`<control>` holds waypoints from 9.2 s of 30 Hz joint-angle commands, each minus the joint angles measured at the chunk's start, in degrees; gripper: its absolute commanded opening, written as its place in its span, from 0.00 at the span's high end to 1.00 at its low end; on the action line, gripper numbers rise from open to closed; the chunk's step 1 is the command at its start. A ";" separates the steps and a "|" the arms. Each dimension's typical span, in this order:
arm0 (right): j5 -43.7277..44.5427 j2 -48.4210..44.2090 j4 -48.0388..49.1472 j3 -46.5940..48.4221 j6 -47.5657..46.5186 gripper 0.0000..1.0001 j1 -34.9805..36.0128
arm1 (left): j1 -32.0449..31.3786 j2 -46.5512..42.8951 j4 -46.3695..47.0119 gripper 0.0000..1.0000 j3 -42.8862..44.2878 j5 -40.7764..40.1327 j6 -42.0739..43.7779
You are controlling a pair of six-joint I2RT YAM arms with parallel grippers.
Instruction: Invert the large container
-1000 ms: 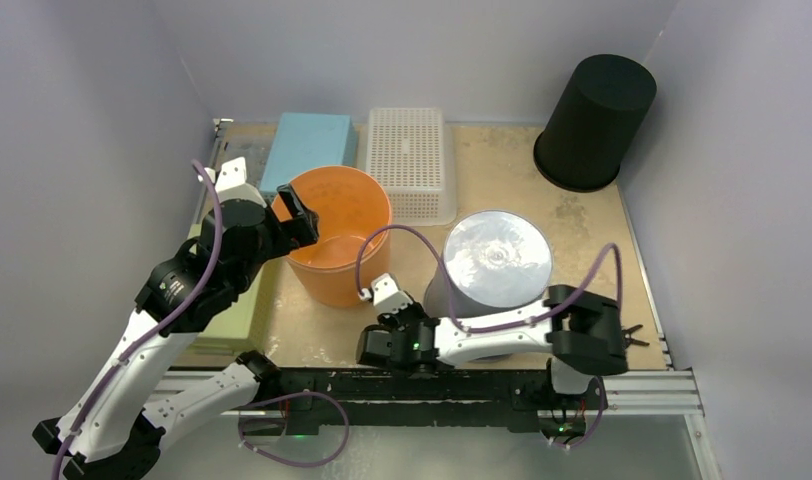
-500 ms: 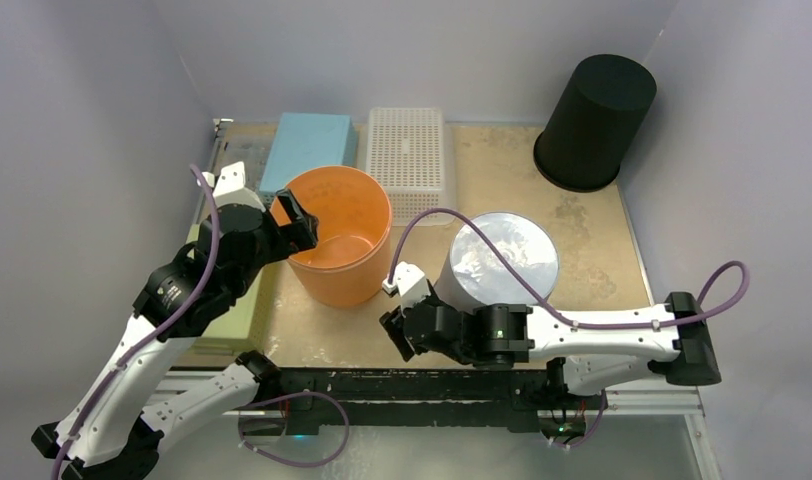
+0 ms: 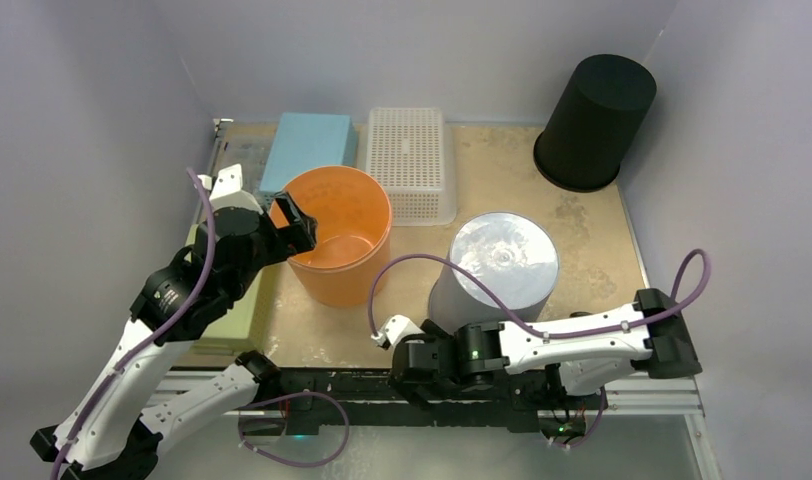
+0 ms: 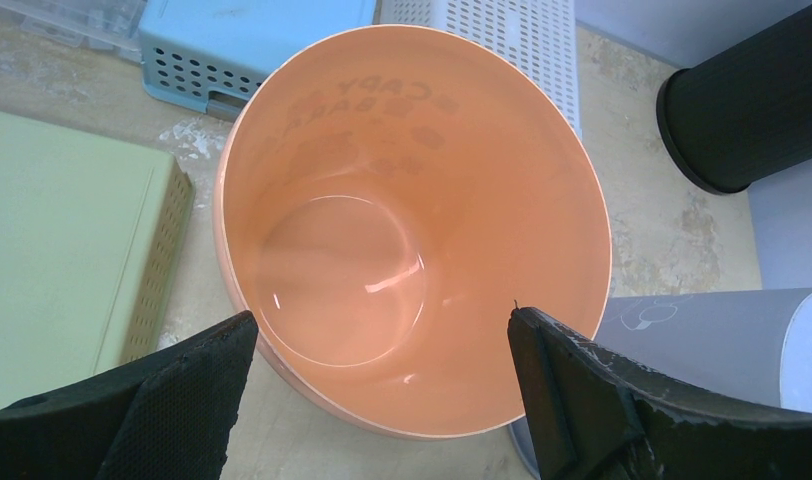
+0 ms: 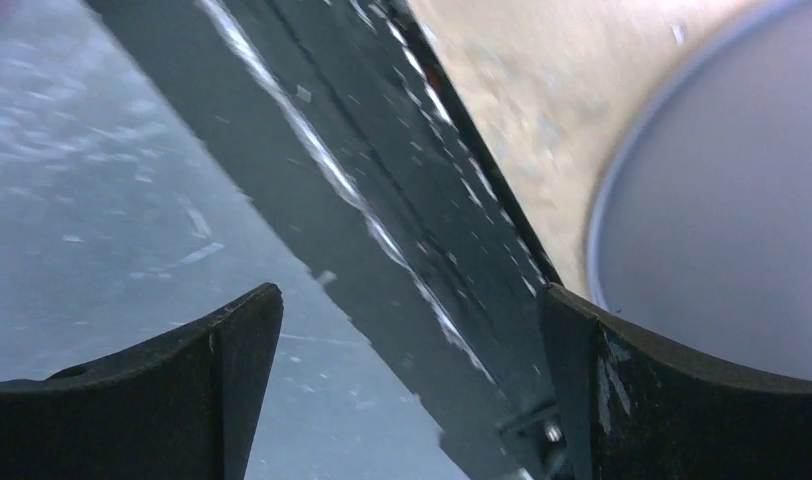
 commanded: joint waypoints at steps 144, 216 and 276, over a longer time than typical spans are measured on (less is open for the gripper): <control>-47.10 -11.52 29.12 0.25 -9.35 0.01 -73.42 | 0.28 -0.48 1.71 0.40 -11.08 -6.01 -8.89; -49.28 -10.57 15.24 8.69 3.36 0.10 -64.97 | 0.21 -3.63 14.46 0.86 -22.60 10.81 -10.18; -50.27 -17.90 30.56 -1.34 8.58 0.45 -59.06 | 0.21 -4.38 15.42 0.86 -23.48 11.90 -10.61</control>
